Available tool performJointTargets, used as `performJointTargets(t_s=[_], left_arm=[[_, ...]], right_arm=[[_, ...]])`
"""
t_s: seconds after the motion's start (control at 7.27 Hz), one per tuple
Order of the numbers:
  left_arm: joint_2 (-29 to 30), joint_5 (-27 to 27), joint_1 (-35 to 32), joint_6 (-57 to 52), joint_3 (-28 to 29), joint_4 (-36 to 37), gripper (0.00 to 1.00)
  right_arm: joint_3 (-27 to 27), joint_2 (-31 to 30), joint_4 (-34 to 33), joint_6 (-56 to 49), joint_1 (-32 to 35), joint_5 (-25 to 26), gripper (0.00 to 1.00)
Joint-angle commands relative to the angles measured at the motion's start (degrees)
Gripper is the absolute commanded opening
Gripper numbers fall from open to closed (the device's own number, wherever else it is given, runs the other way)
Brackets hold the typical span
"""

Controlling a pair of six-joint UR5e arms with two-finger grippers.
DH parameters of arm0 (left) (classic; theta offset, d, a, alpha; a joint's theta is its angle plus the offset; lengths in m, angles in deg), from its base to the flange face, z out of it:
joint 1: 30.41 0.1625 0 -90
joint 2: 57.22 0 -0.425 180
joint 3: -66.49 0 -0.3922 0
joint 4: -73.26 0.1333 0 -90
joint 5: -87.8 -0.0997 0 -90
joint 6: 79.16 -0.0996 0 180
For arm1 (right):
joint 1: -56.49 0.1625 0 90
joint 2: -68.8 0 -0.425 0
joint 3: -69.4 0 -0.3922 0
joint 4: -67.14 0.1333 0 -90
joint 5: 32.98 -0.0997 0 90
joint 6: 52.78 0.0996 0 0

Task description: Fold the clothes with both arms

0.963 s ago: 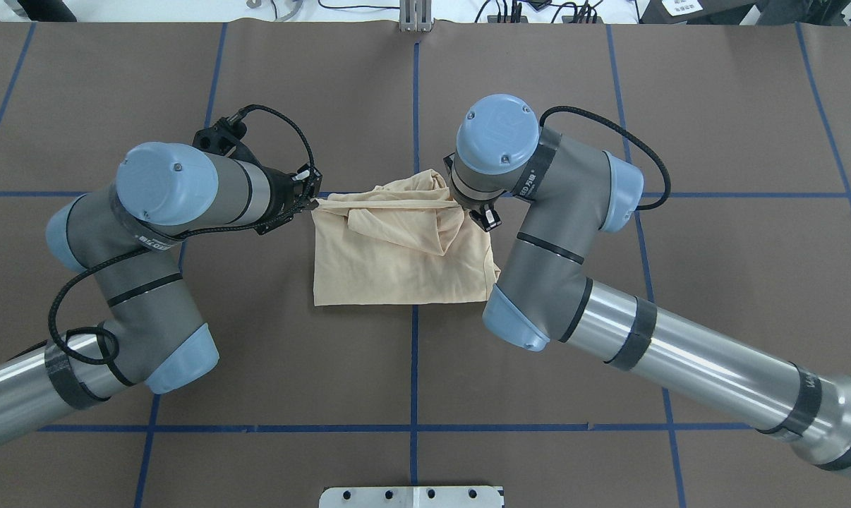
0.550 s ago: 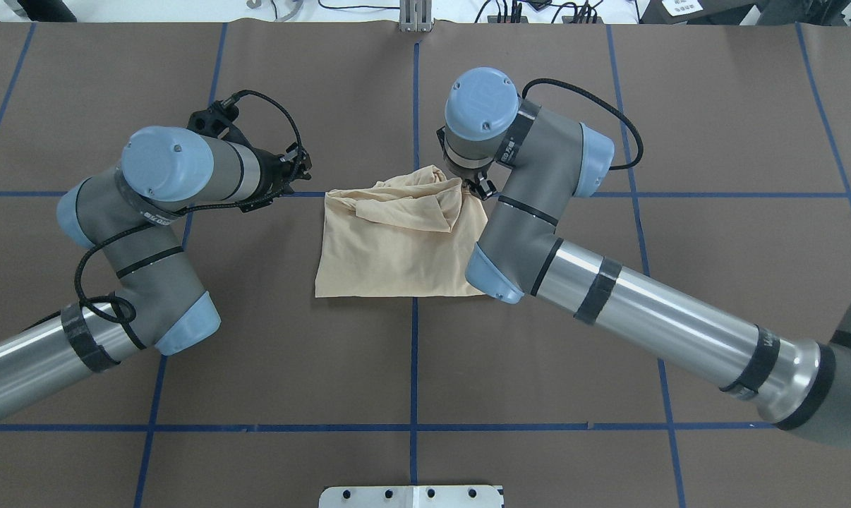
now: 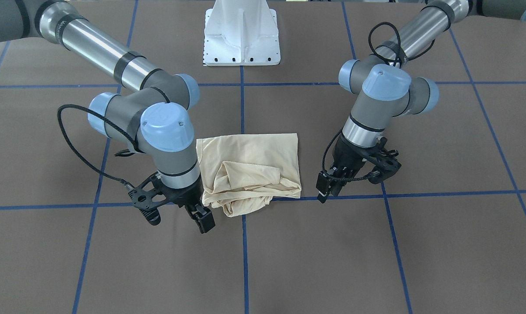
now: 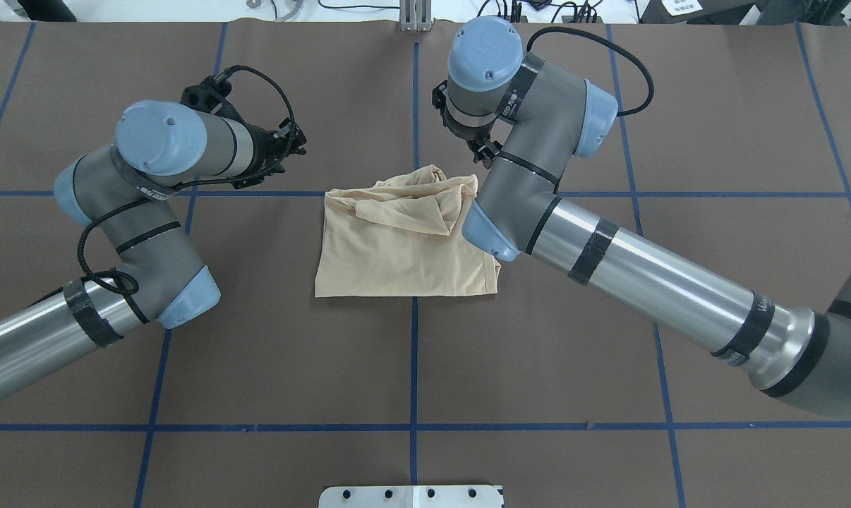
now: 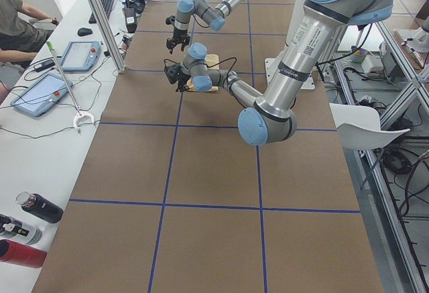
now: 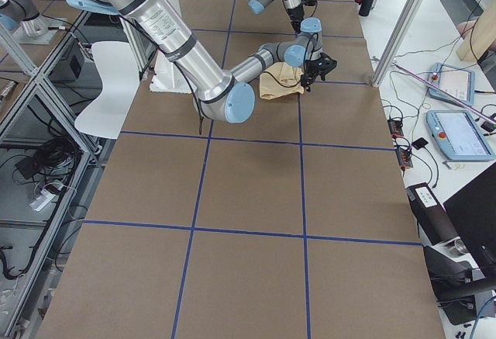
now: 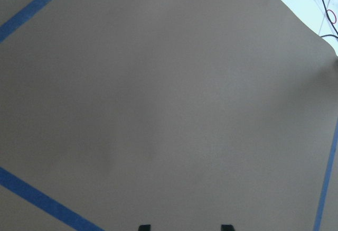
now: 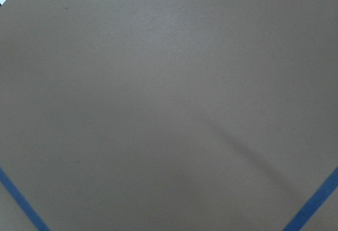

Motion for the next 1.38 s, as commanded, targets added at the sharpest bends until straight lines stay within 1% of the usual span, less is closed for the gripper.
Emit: performJointTargets(t_s=[0.0,0.14,0.28,0.41,0.55,0.69,0.83,0.96,1.1,1.24], left_arm=[[-5.18,6.27,-3.72,-13.13,-7.45,1.06,0.68],[-8.26,6.73,-4.78,-20.0,-9.76,1.06,1.0],[-10.82,7.95,-6.61,-26.16,-11.26,0.98,1.0],[-14.32,13.18,-9.94,-35.44,-12.58,0.98,1.0],[-19.4,16.54,-14.93,-47.28,-14.07,0.98,1.0],[-23.72,17.1,-19.33,-57.75,-14.87,0.98,1.0],[-26.72,19.1,-23.9,-67.34,-14.44,1.15,1.0],[-28.49,21.65,-29.08,-76.14,-13.31,1.5,1.0],[-29.29,24.46,-34.44,-85.19,-12.17,5.33,1.0],[-28.52,26.05,-38.32,-94.24,-10.59,10.77,1.0]], right_arm=[[6.35,-9.5,-0.38,-15.75,6.98,-6.32,1.0],[8.9,-14.07,-0.38,-25.24,10.76,-8.52,1.0],[11.01,-18.11,-0.47,-35.08,14.98,-11.68,1.0],[13.56,-22.85,-0.47,-42.83,18.76,-15.1,1.0],[15.5,-27.95,-0.47,-54.22,23.58,-18.96,1.0],[15.34,-31.13,-1.42,-65.91,29.2,-23.35,1.0],[15.69,-32.55,-6.13,-78.81,33.95,-25.31,1.0],[15.6,-32.83,-13.57,-94.69,38.61,-25.16,1.0],[15.86,-32.57,-20.78,-108.25,41.97,-24.72,1.0],[18.04,-32.92,-24.16,-111.52,42.7,-24.63,1.0]])
